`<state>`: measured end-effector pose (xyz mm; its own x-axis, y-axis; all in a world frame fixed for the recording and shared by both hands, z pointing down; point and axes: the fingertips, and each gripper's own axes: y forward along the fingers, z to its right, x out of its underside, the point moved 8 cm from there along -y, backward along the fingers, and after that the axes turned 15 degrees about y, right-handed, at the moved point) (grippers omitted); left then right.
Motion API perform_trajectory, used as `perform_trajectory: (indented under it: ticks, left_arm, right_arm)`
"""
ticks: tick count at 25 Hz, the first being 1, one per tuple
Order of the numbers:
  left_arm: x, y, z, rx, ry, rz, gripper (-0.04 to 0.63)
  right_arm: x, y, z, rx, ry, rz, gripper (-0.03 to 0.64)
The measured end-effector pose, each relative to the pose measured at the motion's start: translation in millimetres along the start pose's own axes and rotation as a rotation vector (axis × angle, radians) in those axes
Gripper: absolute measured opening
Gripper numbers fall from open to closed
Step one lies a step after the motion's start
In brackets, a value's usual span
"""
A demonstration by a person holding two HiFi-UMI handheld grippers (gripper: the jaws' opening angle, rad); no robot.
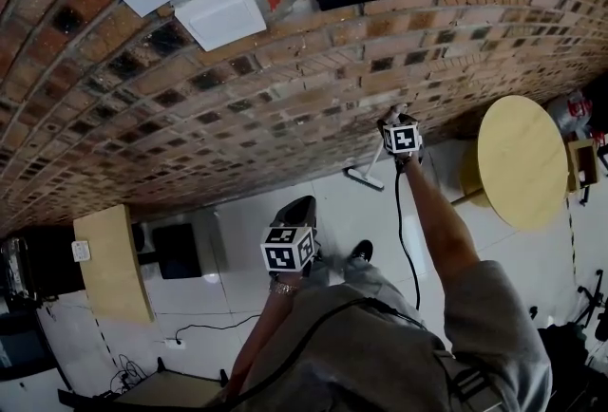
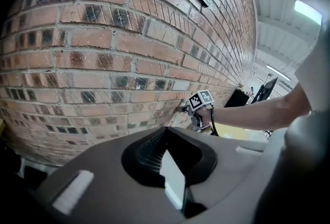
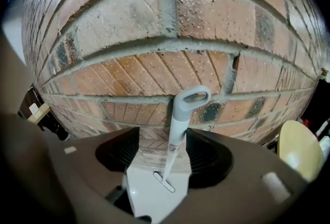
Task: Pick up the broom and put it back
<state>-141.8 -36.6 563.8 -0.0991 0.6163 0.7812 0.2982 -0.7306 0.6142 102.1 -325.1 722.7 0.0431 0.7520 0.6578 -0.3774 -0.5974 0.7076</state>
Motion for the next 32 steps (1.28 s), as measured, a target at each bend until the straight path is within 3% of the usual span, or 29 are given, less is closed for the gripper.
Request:
perform_trajectory:
  ticks: [17, 22, 25, 29, 32]
  left_arm:
    - [-4, -2, 9, 0.063, 0.058, 0.006, -0.005]
    - [-5, 1, 14, 0.090, 0.068, 0.015, -0.005]
    - [-13, 5, 16, 0.117, 0.081, 0.033, -0.005]
    - [-29, 9, 16, 0.138, 0.108, 0.067, -0.005]
    - [-39, 19, 24, 0.177, 0.127, 0.083, -0.005]
  right_arm:
    - [13, -35, 30, 0.030, 0.084, 0.021, 0.242]
    - [45, -55, 35, 0.036, 0.170, 0.017, 0.239]
    - [81, -95, 7, -0.019, 0.277, 0.070, 0.227]
    - [105, -169, -63, -0.205, 0.440, 0.199, 0.130]
    - [106, -207, -95, -0.270, 0.472, 0.268, 0.061]
